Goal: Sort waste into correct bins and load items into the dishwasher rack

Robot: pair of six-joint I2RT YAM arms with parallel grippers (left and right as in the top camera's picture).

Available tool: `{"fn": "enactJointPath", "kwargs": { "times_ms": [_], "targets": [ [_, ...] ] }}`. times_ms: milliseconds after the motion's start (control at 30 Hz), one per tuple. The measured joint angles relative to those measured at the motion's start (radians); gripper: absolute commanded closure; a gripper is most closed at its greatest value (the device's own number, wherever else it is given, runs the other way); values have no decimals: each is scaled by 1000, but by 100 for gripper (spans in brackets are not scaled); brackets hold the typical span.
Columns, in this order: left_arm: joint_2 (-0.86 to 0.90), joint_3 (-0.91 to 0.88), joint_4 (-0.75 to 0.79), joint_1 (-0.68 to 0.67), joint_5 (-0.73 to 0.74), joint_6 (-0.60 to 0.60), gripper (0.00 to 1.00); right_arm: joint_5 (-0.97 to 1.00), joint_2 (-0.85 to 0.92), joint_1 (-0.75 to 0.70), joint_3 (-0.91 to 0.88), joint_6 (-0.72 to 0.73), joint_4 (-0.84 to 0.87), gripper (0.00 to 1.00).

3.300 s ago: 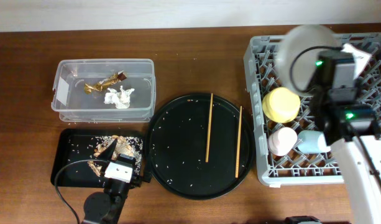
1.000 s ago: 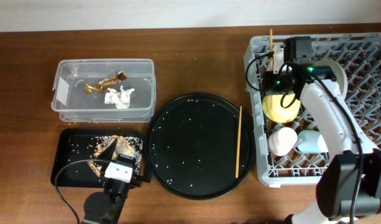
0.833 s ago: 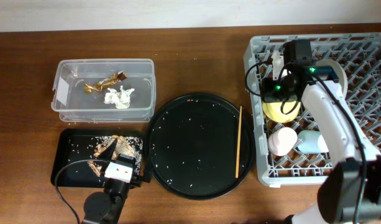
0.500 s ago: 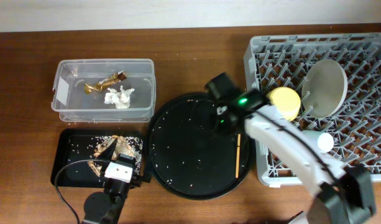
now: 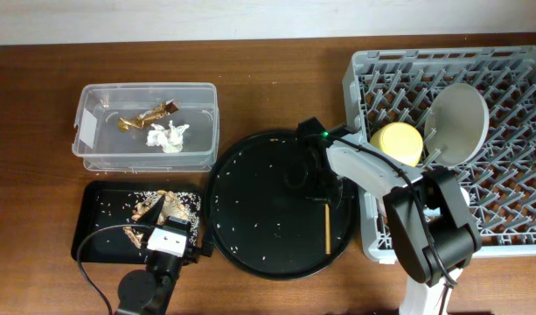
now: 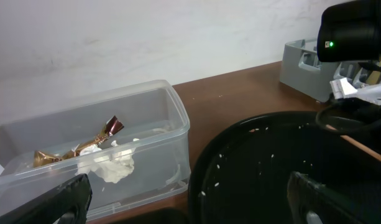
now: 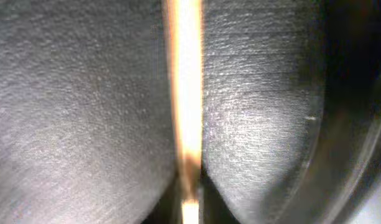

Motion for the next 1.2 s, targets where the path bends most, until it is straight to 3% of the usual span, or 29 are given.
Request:
{"fn": "enactJointPath", "kwargs": {
  "times_ms": [133,233,367,500,667,833,900,967,1000,1200],
  "targets": [
    [0,0,0,0,0,0,0,-39,-32,-2,5,-48,-31,96],
    [0,0,0,0,0,0,1,-43,-158,-32,105,-116,-38,96],
    [0,0,0,0,0,0,1,46,-304,-214,272,-269,42,96],
    [0,0,0,0,0,0,0,68,-254,-373,279,-391,119,94],
    [0,0,0,0,0,0,0,34,-135,-381,277,-435,156,58],
    [0,0,0,0,0,0,0,-40,-160,-381,389,-440,-13,53],
    [0,0,0,0,0,0,1,-110,-257,-377,504,-436,-143,47],
    [0,0,0,0,0,0,0,-166,-405,-348,556,-434,-223,21],
    [0,0,0,0,0,0,1,-185,-477,-320,572,-439,-246,2],
    [0,0,0,0,0,0,0,-239,-792,-106,584,-434,-370,2]
  ]
}}
